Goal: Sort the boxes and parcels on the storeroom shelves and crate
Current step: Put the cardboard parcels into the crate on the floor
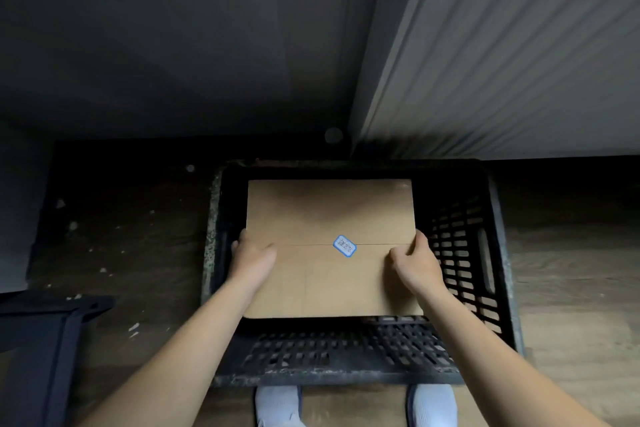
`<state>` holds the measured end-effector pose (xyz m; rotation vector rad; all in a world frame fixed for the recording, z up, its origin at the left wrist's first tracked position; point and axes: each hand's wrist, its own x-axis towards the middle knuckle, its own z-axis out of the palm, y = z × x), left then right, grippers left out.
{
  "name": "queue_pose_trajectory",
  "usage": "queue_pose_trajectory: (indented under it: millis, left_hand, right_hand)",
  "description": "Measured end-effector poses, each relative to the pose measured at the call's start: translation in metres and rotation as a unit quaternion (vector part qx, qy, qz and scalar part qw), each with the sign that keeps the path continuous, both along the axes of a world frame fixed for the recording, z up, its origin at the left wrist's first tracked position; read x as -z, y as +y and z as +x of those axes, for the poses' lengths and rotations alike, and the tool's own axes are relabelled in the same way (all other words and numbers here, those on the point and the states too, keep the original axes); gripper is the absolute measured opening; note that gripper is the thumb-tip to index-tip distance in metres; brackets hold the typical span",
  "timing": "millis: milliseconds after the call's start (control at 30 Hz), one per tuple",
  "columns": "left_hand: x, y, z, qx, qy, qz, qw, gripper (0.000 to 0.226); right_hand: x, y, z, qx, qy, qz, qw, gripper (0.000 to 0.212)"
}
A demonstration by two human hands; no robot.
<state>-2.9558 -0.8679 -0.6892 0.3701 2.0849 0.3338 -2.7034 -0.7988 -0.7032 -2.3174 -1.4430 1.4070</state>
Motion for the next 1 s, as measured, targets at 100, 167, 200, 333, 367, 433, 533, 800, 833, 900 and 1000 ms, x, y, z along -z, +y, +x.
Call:
queue_pose_trajectory:
  millis: [100, 167, 200, 333, 367, 433, 533, 800, 833, 900, 1000]
  left_hand:
    - [0.014, -0.004, 0.000, 0.036, 0.045, -0.030, 0.998, 0.075]
    - [0.018, -0.007, 0.000, 0.055, 0.063, -0.030, 0.996, 0.077]
    - [0.021, -0.009, 0.002, 0.080, 0.077, -0.024, 0.994, 0.078]
    - [0.035, -0.020, 0.028, 0.275, 0.153, 0.035, 0.948, 0.080]
    - [0.039, -0.022, 0.035, 0.300, 0.140, 0.020, 0.943, 0.082]
    - [0.047, -0.025, 0.043, 0.347, 0.120, -0.026, 0.930, 0.087]
    - [0.055, -0.023, 0.052, 0.387, 0.131, -0.066, 0.910, 0.102]
    - [0.034, -0.024, 0.044, 0.374, 0.134, -0.041, 0.917, 0.097]
    - [0.019, -0.022, 0.042, 0.362, 0.131, -0.032, 0.922, 0.095]
    - [-0.013, -0.016, 0.042, 0.349, 0.124, -0.007, 0.929, 0.091]
    - [-0.083, -0.015, 0.039, 0.321, 0.100, 0.024, 0.941, 0.083]
  right_hand:
    - [0.018, 0.000, -0.011, -0.038, -0.003, -0.006, 0.999, 0.046]
    - [0.027, -0.002, -0.016, -0.048, -0.005, 0.001, 0.999, 0.046]
    - [0.031, -0.003, -0.018, -0.049, -0.008, 0.007, 0.999, 0.045]
    - [0.044, -0.008, -0.024, -0.063, -0.002, 0.027, 0.998, 0.045]
    - [0.046, -0.009, -0.026, -0.065, -0.003, 0.026, 0.998, 0.046]
    - [0.050, -0.009, -0.029, -0.079, -0.017, 0.023, 0.996, 0.054]
    - [0.055, -0.006, -0.032, -0.117, -0.054, 0.009, 0.992, 0.075]
    - [0.019, -0.016, -0.049, -0.185, -0.117, -0.007, 0.976, 0.079]
    - [0.002, -0.016, -0.055, -0.200, -0.100, -0.004, 0.975, 0.076]
    - [-0.032, -0.015, -0.065, -0.225, -0.051, 0.012, 0.973, 0.071]
    - [-0.109, -0.015, -0.084, -0.247, 0.002, 0.016, 0.969, 0.067]
